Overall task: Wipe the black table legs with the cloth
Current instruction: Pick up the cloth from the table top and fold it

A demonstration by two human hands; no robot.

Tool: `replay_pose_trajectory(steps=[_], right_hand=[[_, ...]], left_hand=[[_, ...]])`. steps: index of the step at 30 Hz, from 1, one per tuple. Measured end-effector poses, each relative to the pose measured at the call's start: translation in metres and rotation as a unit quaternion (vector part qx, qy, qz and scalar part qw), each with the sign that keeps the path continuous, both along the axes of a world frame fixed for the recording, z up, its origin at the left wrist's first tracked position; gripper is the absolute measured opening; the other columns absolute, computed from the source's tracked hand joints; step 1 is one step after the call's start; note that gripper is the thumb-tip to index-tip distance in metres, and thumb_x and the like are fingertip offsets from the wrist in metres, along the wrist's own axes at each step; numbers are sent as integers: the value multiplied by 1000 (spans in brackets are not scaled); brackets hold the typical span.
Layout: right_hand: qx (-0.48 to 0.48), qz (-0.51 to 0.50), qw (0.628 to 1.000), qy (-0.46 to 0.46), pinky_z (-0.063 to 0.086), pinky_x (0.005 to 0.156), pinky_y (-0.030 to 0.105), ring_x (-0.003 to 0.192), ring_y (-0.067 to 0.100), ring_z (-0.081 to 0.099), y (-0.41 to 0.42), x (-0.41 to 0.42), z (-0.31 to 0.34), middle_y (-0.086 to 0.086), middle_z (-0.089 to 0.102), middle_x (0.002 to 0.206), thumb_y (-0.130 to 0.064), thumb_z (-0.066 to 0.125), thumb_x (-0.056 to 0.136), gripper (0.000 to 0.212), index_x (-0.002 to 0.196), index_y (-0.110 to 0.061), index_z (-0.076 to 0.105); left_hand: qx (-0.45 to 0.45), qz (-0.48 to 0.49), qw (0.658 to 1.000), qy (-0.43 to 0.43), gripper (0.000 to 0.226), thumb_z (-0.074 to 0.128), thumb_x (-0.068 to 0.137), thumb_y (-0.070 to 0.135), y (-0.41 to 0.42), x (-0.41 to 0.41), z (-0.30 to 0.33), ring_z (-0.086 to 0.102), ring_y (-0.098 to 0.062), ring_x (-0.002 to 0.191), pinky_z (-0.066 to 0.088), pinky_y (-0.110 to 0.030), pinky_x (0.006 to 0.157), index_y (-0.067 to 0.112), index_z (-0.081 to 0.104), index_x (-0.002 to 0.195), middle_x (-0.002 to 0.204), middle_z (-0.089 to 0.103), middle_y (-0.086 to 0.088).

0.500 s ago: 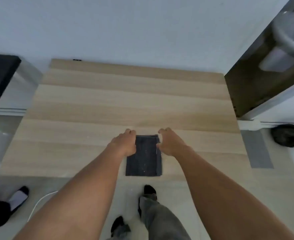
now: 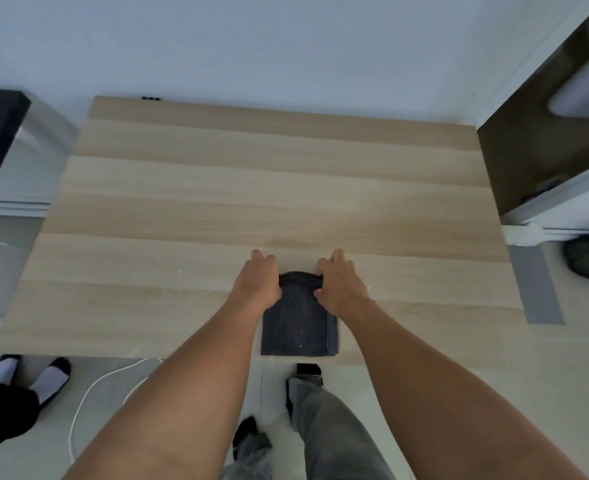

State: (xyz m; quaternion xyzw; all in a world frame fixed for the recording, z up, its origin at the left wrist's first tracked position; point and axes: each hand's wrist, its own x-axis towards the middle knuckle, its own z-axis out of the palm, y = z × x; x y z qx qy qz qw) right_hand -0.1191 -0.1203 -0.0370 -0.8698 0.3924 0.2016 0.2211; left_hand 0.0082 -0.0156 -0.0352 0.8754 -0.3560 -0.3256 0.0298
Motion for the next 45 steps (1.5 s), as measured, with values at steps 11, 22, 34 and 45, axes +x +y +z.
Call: replay_pose_trajectory(steps=[11, 22, 34, 45], right_hand=[[57, -88, 991, -77, 53, 68, 34, 90, 30, 63, 19, -19, 39, 11, 64, 104, 0, 60, 92, 20, 108, -11, 65], [14, -68, 995, -68, 57, 90, 41, 108, 33, 64, 32, -30, 49, 16, 65, 121, 5, 54, 95, 27, 116, -3, 70], [58, -115, 989, -78, 50, 78, 28, 108, 30, 64, 15, -24, 16, 12, 67, 119, -1, 62, 92, 23, 111, -8, 73], [87, -217, 968, -92, 32, 46, 22, 78, 23, 54, 11, -10, 12, 6, 59, 90, -4, 60, 90, 10, 89, -13, 57]], left_hand=[[-48, -9, 996, 80, 27, 56, 95, 6, 23, 4, 30, 64, -32, 101, 51, -37, 79, 8, 67, 120, 117, 65, -16], [-32, -24, 998, 53, 27, 51, 103, 20, 37, -11, 22, 60, -35, 111, 49, -39, 90, 4, 62, 122, 125, 60, -18], [-68, 47, 995, 62, 23, 55, 102, 16, 17, -10, -3, 60, -31, 112, 42, -29, 82, 6, 65, 120, 127, 60, -17], [-62, 68, 986, 136, 34, 67, 92, 8, 6, -1, -1, 58, -23, 105, 47, -29, 81, 13, 59, 125, 129, 59, -10]])
